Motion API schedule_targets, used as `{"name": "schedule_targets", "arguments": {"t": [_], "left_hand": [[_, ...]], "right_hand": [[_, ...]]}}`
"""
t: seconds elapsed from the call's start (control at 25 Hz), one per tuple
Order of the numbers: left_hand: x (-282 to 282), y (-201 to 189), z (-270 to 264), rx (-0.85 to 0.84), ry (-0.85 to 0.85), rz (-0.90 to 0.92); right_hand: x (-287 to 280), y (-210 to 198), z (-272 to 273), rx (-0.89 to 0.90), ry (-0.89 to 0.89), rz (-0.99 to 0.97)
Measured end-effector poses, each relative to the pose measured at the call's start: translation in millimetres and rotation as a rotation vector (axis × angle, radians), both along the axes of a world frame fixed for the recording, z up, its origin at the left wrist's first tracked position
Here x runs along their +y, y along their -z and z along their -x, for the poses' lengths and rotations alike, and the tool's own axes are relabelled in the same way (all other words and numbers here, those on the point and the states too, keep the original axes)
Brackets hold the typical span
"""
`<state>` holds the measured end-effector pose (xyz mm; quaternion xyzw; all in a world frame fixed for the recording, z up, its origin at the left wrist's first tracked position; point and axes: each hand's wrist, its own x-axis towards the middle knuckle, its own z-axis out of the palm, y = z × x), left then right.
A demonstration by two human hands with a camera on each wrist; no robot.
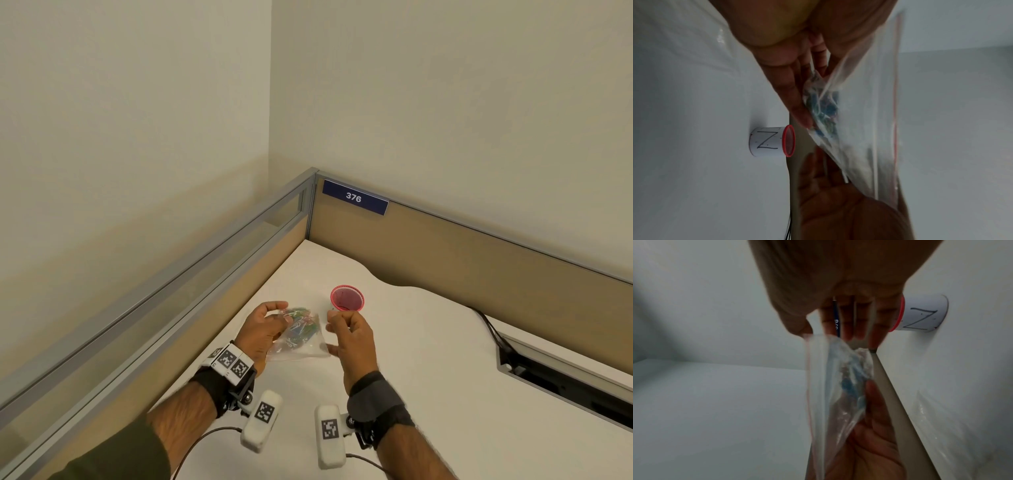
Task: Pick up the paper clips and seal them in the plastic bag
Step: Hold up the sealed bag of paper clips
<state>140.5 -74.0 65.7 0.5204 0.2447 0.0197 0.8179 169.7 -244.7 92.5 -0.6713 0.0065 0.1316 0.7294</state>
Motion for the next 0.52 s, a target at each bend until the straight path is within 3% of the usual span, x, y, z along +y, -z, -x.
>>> {"name": "schedule_targets", "arguments": {"t": [0.12,0.2,0.4,0.52], "left_hand": [[-2,-7,-3,-0.076,0.089,0.027],[-1,-11,-6,-0.126,0.114,0.058],[7,-14,-6,-0.169,0.159,0.072],[11,-15,0,-0.167,0.207,-0.053]], "right_hand": [[3,4,1,0.216,-0.178,-0.039],[3,3,3,0.241,-0.241,-0.069],[-3,6,-1,0.259,-0.22,-0.115],[-5,11,0,0.262,-0.216,-0.113]]}}
